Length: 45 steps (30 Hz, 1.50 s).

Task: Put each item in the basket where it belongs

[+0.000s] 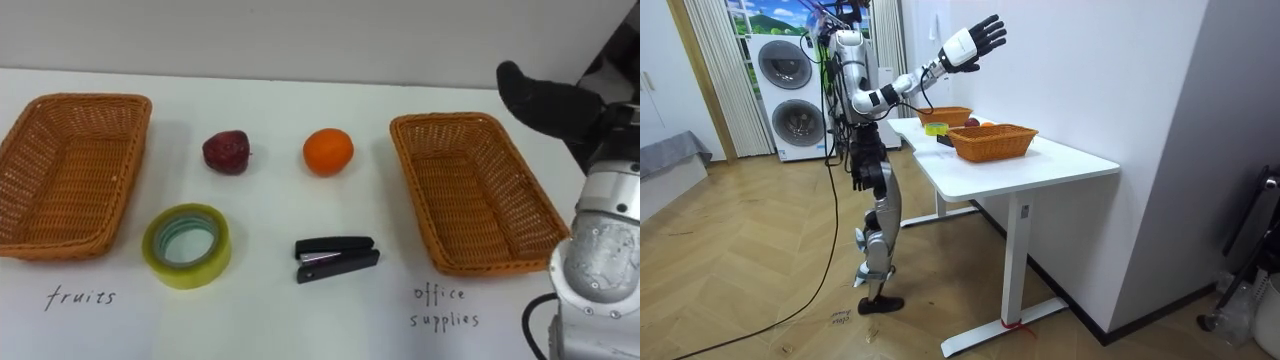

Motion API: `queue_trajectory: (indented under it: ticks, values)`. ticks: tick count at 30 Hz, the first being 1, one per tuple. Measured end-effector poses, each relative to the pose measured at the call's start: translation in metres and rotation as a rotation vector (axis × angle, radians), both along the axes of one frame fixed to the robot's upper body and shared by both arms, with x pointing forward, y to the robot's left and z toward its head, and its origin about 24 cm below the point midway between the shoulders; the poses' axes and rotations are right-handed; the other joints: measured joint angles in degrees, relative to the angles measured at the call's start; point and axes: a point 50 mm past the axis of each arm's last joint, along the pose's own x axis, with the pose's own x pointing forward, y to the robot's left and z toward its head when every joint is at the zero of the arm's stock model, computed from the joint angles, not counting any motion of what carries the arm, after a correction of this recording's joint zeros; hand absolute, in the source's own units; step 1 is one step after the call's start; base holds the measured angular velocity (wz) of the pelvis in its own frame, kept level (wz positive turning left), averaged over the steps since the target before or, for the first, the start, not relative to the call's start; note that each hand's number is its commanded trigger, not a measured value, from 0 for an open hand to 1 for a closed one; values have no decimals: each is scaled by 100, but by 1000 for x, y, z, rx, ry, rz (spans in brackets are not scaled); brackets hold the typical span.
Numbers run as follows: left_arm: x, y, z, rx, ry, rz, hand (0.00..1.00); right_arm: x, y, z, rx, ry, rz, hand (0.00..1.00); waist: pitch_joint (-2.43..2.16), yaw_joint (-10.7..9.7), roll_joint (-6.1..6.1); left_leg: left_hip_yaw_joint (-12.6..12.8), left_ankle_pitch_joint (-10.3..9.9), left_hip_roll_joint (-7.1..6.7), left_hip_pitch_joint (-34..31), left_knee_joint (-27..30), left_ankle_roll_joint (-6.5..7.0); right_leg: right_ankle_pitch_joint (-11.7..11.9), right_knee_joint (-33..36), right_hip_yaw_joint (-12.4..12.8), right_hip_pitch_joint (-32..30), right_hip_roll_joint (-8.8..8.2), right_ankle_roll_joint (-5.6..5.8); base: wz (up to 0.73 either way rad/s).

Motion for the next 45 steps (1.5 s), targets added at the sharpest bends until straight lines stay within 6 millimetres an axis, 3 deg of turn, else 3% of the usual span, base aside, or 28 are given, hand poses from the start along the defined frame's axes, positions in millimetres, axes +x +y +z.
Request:
queue_trajectory:
  ticks: [10, 17, 28, 39, 45]
  values:
    - [7, 1, -1, -3, -18, -9, 0, 9, 32, -5, -86, 145, 274, 0, -8, 53, -109, -35, 3, 6, -37, 16, -5, 8, -1, -72, 5, -7, -10, 3]
    - [18, 9, 0, 15, -33, -31, 0, 14, 35, -16, -164, 289, 374, 0, 36, 113, -221, -37, 3, 10, -24, 10, -5, 11, -2, -53, 2, -3, -13, -1]
    - [25, 10, 0, 22, -26, -80, 0, 17, 45, -36, -250, 508, 524, 0, 27, 229, -375, -140, 5, -35, -86, 52, -8, 44, -106, -77, 30, 12, -7, 3]
    - [29, 14, 1, 31, -28, -83, 0, 19, 48, -50, -261, 640, 603, 0, 56, 352, -336, -167, 5, -30, -97, 46, -8, 50, -116, -86, 62, 13, -9, 1]
    - [31, 20, 3, 39, -28, -88, 0, 17, 55, -57, -364, 741, 648, 0, 70, 401, -316, -162, 11, -27, -106, 47, -18, 59, -114, -87, 52, 23, -21, 0]
